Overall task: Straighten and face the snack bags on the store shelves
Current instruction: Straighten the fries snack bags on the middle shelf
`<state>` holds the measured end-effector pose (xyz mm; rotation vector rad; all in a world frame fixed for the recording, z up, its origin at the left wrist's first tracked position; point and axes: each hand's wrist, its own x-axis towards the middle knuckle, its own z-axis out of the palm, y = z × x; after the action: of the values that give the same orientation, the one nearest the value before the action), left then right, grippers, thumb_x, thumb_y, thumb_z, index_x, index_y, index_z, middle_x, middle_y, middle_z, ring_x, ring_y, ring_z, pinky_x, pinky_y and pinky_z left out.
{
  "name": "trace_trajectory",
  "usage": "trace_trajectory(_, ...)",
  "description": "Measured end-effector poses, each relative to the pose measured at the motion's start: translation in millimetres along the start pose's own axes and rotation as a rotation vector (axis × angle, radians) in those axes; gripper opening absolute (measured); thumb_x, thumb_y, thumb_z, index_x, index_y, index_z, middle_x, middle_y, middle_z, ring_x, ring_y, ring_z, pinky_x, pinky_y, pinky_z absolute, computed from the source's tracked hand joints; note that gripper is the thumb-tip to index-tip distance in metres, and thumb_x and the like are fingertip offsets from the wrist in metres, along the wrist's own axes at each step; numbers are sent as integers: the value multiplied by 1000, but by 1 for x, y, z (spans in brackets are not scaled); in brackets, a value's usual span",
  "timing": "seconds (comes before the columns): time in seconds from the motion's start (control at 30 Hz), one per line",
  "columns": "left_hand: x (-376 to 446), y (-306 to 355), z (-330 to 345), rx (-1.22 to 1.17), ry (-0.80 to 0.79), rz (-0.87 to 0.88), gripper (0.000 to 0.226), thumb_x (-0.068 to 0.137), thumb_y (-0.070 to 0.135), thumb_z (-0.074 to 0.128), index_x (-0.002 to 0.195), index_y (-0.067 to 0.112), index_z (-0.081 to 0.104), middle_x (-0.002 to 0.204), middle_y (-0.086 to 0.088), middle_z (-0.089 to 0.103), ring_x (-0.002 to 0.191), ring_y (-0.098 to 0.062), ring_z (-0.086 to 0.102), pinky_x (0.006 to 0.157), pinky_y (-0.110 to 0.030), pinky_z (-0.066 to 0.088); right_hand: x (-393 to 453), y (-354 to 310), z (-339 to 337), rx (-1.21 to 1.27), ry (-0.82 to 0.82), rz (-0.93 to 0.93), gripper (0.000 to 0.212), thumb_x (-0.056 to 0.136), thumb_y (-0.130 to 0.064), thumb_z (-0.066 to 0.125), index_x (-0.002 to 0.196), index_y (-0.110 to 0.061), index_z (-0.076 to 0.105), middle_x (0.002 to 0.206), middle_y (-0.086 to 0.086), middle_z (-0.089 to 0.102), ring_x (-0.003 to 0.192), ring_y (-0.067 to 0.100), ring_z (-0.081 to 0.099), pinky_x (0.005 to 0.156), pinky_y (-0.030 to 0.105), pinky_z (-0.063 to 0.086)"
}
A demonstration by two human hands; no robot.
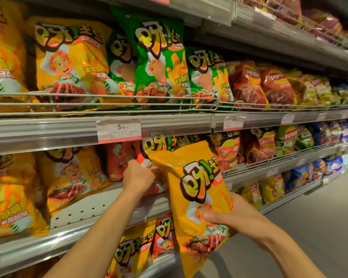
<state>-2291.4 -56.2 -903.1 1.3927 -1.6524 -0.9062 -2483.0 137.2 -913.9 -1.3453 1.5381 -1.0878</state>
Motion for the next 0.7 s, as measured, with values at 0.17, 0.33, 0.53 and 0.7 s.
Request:
trace_trajectory(0.17,-14,-17,-15,-23,-116,306,7,86,9,67,86,4,63,83,-2,64,88,-29,62,69,-30,42,3,-19,27,-41,-73,-26,54,78,-34,88,127,-30,66,123,-6,74,115,14,70,97,28,55)
trace_trajectory(0.33,-33,-66,-60,60,-160,225,57,85,24,77,133,11,49,123,-6,60,115,-24,57,92,-39,51,10,-37,51,-72,-138,-50,54,81,-30,87,130,-27,64,122,-7,74,114,13,70,100,30,55)
trace_trajectory(0.53,-78,-124,-135,638,16,509,40,99,45,52,128,18,57,121,0,53,116,-20,50,94,-34,45,36,-49,98,-61,-199,-101,62,77,-29,89,132,-28,62,125,-7,73,117,14,69,104,38,52)
trace_trajectory(0.7,-110,-151,-171,1017,74,667,43,92,42,54,121,12,64,116,-5,57,107,-27,56,90,-38,52,66,-60,148,-126,-137,-99,62,62,-53,93,116,-33,69,107,-15,77,98,3,73,90,28,55)
